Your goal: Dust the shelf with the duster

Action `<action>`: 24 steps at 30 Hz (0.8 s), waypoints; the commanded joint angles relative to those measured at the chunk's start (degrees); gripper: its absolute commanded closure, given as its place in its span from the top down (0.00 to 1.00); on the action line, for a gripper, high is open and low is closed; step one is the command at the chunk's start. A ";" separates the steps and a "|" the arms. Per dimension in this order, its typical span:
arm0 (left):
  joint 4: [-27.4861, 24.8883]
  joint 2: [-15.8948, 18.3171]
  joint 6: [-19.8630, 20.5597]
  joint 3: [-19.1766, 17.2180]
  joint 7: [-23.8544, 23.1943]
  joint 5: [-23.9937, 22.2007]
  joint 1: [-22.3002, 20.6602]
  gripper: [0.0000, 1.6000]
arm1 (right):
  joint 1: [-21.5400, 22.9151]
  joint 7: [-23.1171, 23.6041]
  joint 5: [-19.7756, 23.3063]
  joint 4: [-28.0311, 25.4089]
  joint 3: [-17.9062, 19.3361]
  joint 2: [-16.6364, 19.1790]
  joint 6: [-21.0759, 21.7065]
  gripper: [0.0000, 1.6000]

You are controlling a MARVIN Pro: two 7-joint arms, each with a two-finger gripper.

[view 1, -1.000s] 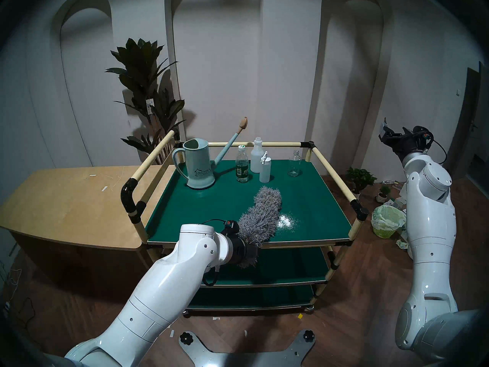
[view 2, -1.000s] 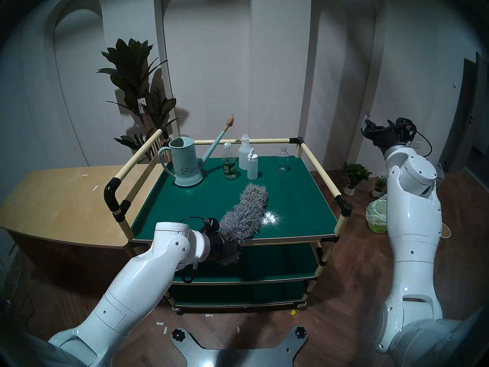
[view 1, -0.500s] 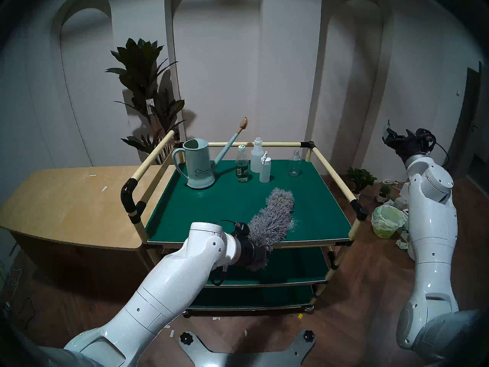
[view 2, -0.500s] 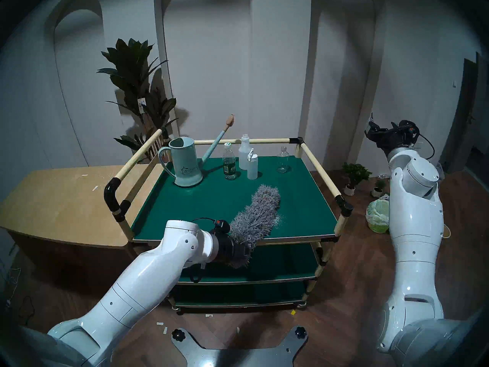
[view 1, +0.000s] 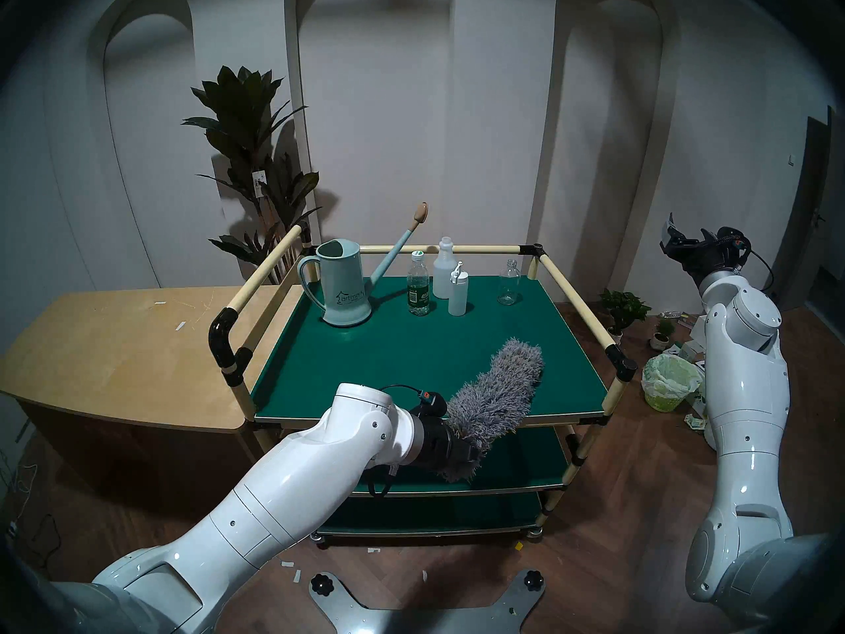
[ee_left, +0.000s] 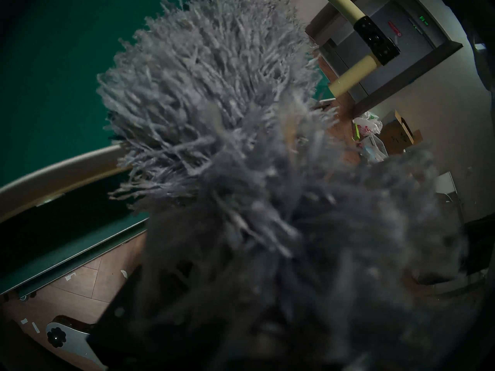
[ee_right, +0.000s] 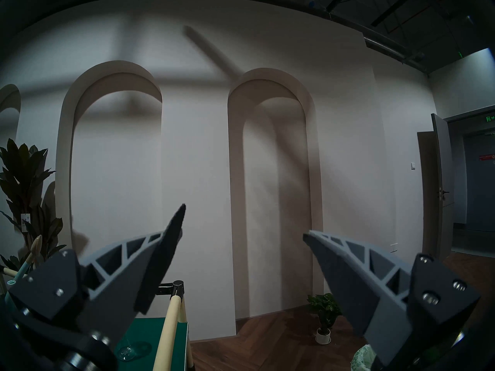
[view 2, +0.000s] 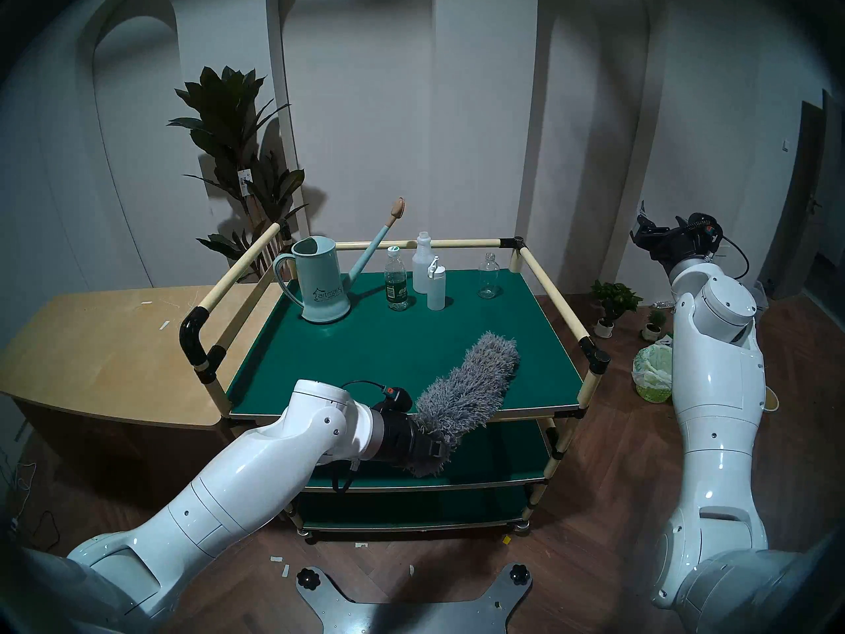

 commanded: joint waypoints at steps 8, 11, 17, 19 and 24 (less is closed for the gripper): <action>-0.73 5.72 -0.13 8.46 -12.82 -2.61 -6.20 0.00 | 0.96 0.39 -1.32 1.01 -0.59 0.56 -1.63 1.00; -0.11 6.18 -0.13 10.81 -15.25 -3.11 -6.90 0.00 | 0.81 0.59 -1.76 1.56 -0.65 0.75 -1.95 1.00; 1.89 5.89 -0.13 15.40 -21.52 -4.23 -8.21 0.00 | 0.63 1.41 -3.11 2.98 -1.18 1.45 -2.82 1.00; 2.11 5.73 -0.13 16.21 -22.17 -4.33 -8.34 0.00 | 0.54 1.56 -3.37 3.22 -1.31 1.56 -3.05 1.00; 3.61 5.43 -0.13 19.53 -26.99 -3.36 -9.13 0.00 | 0.07 2.18 -4.20 4.35 -1.59 1.58 -4.16 1.00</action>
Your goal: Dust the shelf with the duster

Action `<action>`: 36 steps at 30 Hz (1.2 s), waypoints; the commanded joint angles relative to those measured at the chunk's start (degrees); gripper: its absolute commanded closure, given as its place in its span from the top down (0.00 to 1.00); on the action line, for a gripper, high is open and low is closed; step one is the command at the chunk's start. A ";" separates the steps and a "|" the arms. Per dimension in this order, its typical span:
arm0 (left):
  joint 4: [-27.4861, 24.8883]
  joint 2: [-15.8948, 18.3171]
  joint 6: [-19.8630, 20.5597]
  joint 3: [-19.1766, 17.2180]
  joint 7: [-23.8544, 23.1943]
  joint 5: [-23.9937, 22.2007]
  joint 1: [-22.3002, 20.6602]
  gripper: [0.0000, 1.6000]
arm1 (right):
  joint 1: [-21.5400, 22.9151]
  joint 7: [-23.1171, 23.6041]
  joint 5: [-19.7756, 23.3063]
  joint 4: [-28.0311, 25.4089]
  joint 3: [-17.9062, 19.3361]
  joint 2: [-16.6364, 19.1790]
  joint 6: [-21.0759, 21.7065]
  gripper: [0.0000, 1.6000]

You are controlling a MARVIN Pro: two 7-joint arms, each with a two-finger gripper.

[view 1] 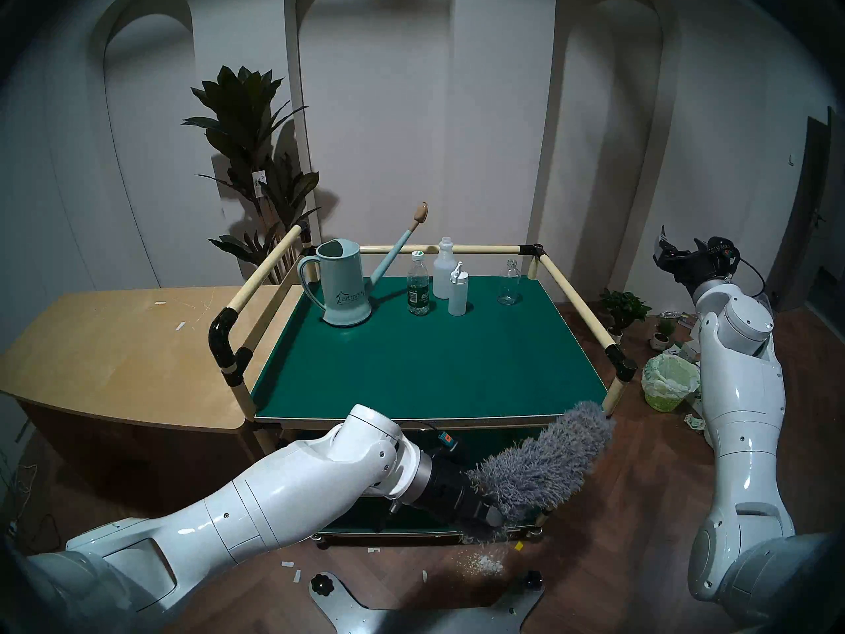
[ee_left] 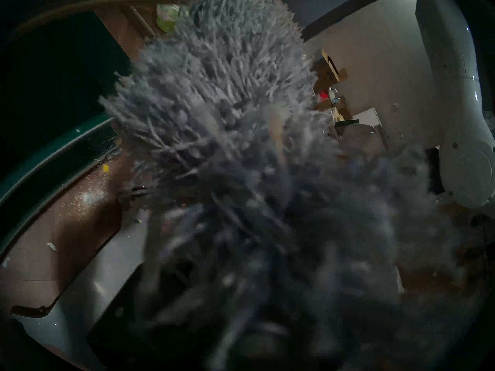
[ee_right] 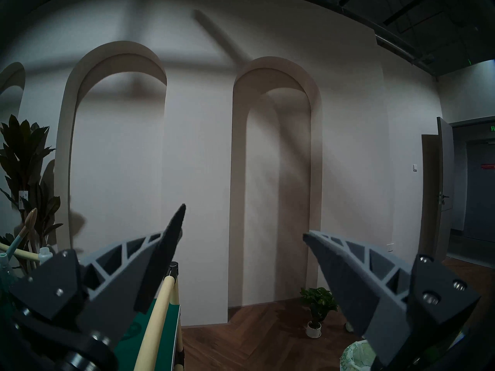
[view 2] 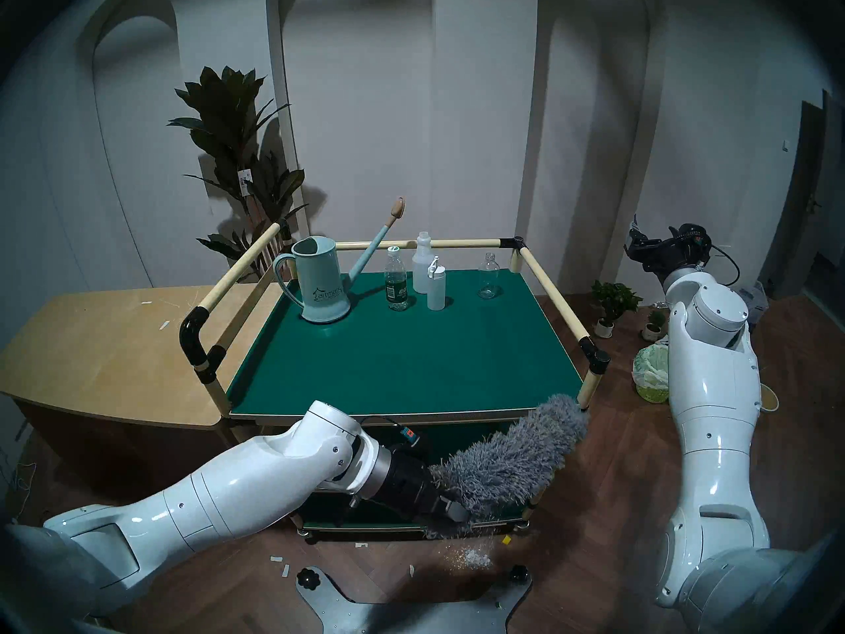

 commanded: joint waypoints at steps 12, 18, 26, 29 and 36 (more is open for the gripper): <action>-5.69 3.68 -2.90 -3.33 -0.02 -1.51 1.26 0.00 | 0.46 1.09 -0.44 1.12 0.06 -0.57 -2.61 1.00; -3.03 3.73 -0.60 -5.52 3.04 -6.16 4.27 0.00 | 1.71 1.86 -0.02 1.41 -0.61 -1.03 -2.69 1.00; -0.25 2.90 -0.77 -7.29 7.84 -9.45 6.68 0.00 | 3.15 2.86 -0.17 2.97 -2.41 -1.30 -3.23 1.00; -0.76 3.96 -1.15 -9.28 11.81 -10.76 8.24 0.00 | 3.94 3.16 -0.11 3.82 -3.13 -1.50 -3.40 1.00; -6.36 9.86 -2.19 -13.97 16.32 -15.05 13.62 0.00 | 7.33 3.33 -0.09 7.54 -5.22 -2.20 -4.04 1.00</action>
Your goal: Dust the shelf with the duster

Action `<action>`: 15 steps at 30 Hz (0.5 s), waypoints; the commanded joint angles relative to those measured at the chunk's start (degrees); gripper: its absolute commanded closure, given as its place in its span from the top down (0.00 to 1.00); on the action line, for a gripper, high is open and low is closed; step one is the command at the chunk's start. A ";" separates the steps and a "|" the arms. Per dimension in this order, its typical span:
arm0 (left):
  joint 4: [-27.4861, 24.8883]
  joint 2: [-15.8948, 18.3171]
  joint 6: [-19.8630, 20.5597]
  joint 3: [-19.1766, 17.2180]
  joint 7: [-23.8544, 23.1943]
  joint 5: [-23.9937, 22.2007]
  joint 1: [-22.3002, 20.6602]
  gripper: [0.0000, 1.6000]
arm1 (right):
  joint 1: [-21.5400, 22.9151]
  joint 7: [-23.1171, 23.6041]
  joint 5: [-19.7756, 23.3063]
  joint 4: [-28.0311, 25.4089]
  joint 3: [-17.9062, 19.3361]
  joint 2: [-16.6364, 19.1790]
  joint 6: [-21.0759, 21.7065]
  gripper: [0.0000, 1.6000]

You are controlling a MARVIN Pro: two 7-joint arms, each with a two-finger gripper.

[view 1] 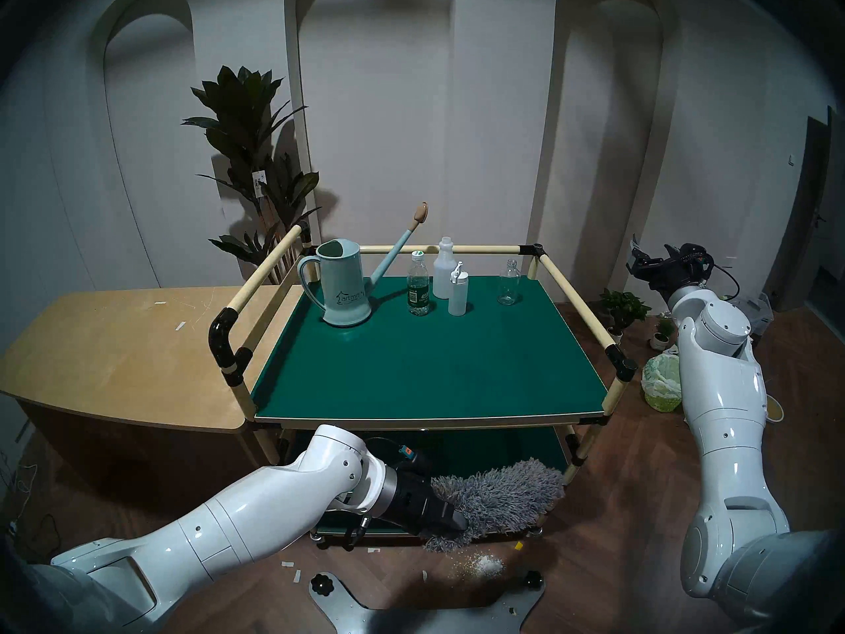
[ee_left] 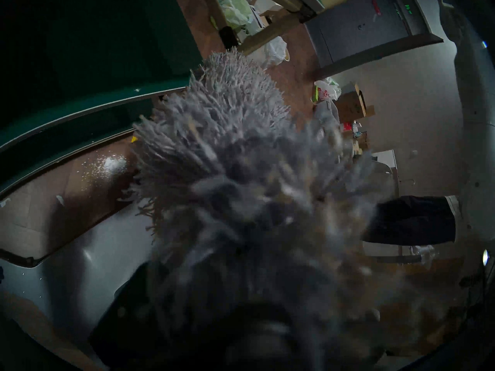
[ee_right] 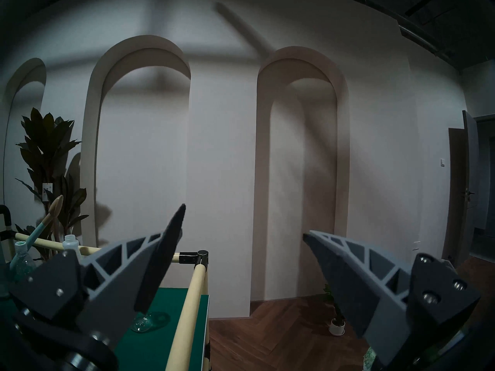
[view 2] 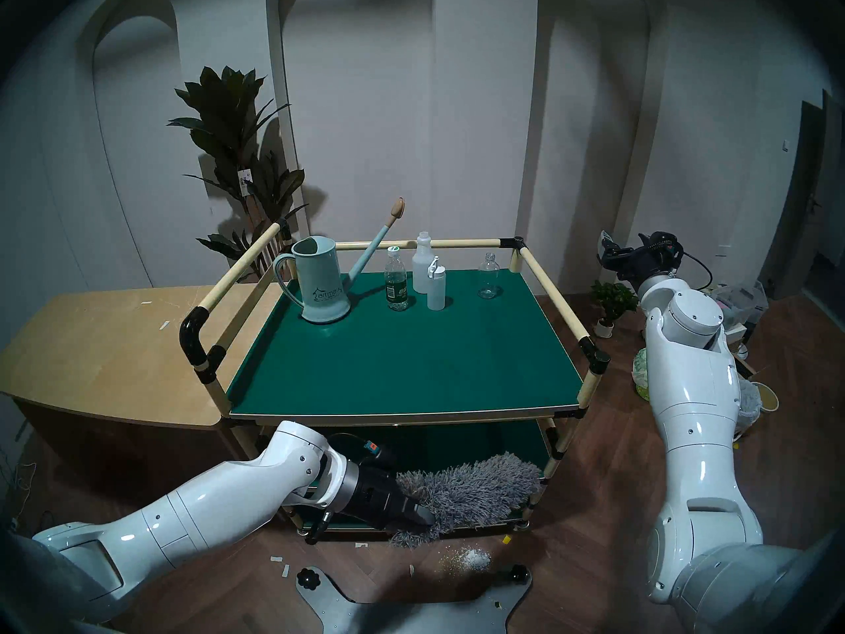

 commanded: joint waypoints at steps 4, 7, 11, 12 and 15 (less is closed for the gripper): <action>-8.70 6.99 -0.60 -5.86 -4.09 -7.21 5.19 0.00 | 5.22 -0.05 -0.13 3.09 -1.76 -0.20 -1.12 1.00; -10.83 8.63 -0.30 -6.80 -5.33 -8.64 6.04 0.00 | 6.20 -0.01 -0.14 4.19 -2.35 -0.38 -1.24 1.00; -14.23 11.72 -0.37 -8.45 -7.12 -10.28 7.57 0.00 | 7.49 0.03 -0.17 5.55 -3.11 -0.61 -1.60 1.00; -14.94 12.42 -0.41 -8.88 -7.49 -10.63 7.83 0.00 | 7.73 0.03 -0.18 5.89 -3.25 -0.63 -1.71 1.00; -17.42 14.57 -0.88 -10.61 -8.64 -11.42 8.42 0.00 | 8.25 0.11 -0.15 6.49 -3.58 -0.63 -1.96 1.00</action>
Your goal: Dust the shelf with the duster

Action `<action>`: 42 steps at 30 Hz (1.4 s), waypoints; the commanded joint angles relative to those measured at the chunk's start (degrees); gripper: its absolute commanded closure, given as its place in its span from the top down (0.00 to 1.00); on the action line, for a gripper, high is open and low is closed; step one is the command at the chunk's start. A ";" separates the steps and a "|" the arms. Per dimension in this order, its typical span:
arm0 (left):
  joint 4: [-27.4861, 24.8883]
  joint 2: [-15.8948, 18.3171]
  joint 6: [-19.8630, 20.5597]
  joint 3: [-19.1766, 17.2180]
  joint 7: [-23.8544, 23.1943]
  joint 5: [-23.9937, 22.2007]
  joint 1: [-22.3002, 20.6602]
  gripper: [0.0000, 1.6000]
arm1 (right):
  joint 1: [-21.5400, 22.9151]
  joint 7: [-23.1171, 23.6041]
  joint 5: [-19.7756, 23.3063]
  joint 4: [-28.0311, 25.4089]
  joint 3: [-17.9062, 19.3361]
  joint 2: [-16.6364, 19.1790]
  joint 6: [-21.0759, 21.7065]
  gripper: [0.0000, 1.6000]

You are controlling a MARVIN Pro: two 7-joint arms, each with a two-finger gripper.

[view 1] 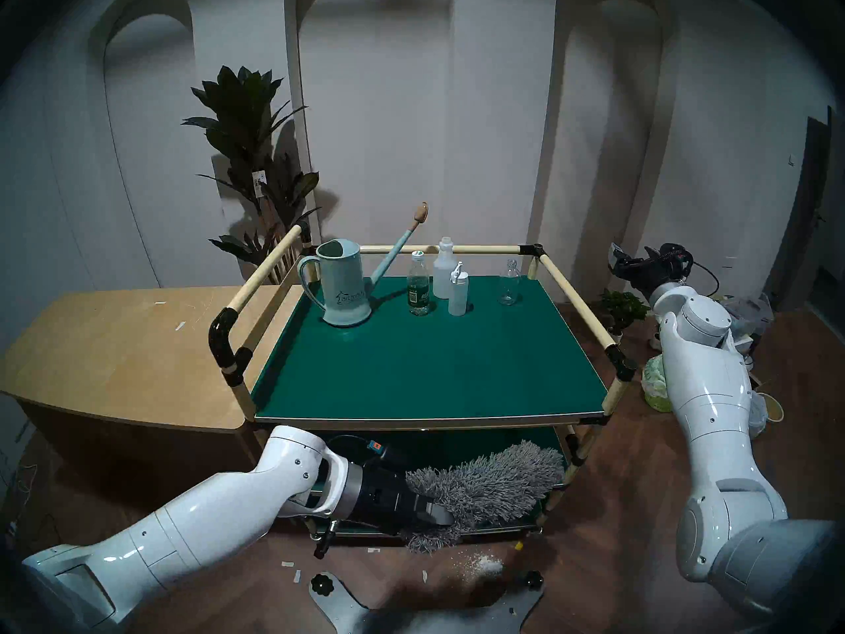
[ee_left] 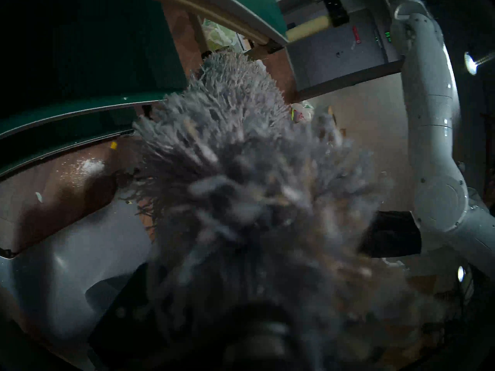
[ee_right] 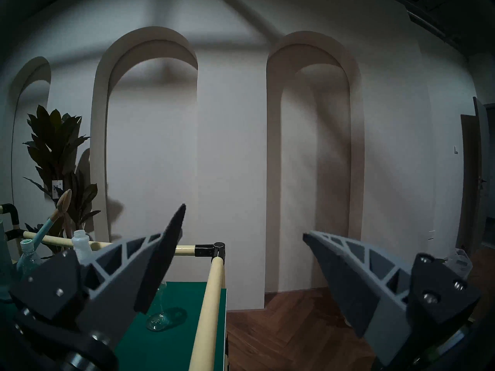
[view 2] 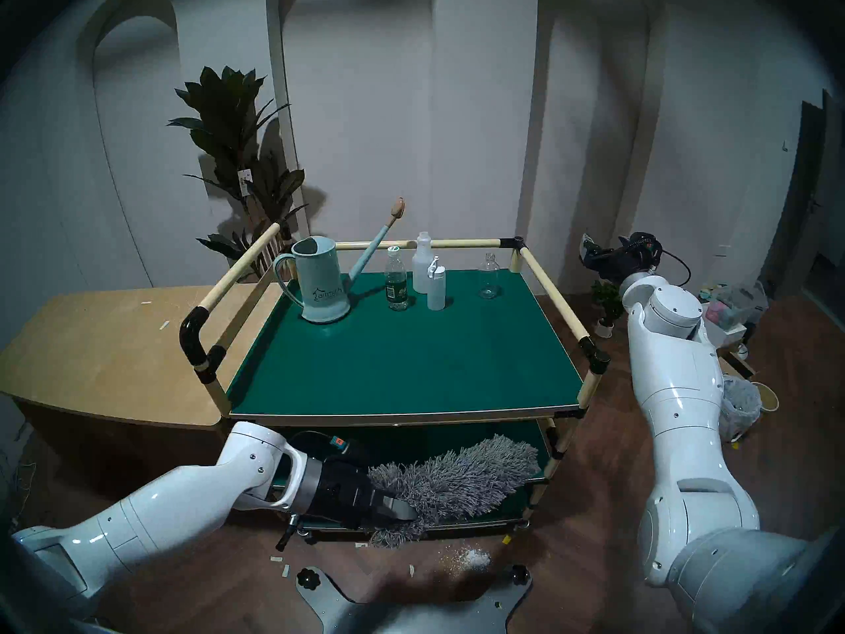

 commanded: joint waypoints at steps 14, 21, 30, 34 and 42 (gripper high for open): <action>-16.15 15.36 -7.27 -15.75 -5.26 -10.29 10.41 0.00 | 5.56 0.04 0.06 3.38 -1.42 -0.14 -3.44 1.00; -15.38 19.77 -12.53 -22.25 -3.80 -12.77 13.91 0.00 | 5.81 -0.16 -0.05 3.92 -2.45 -0.87 -4.16 1.00; -15.41 25.11 -17.56 -31.17 -4.49 -15.07 17.68 0.00 | 6.14 -0.89 -0.20 3.30 -4.33 -2.31 -4.52 1.00; -15.42 27.22 -19.74 -35.16 -4.50 -16.45 21.00 0.00 | 6.35 -1.40 -0.31 3.07 -5.26 -3.08 -4.61 1.00; -12.76 29.57 -23.14 -42.03 -4.63 -17.53 25.38 0.00 | 6.71 -2.37 -0.85 2.17 -7.28 -4.54 -4.62 1.00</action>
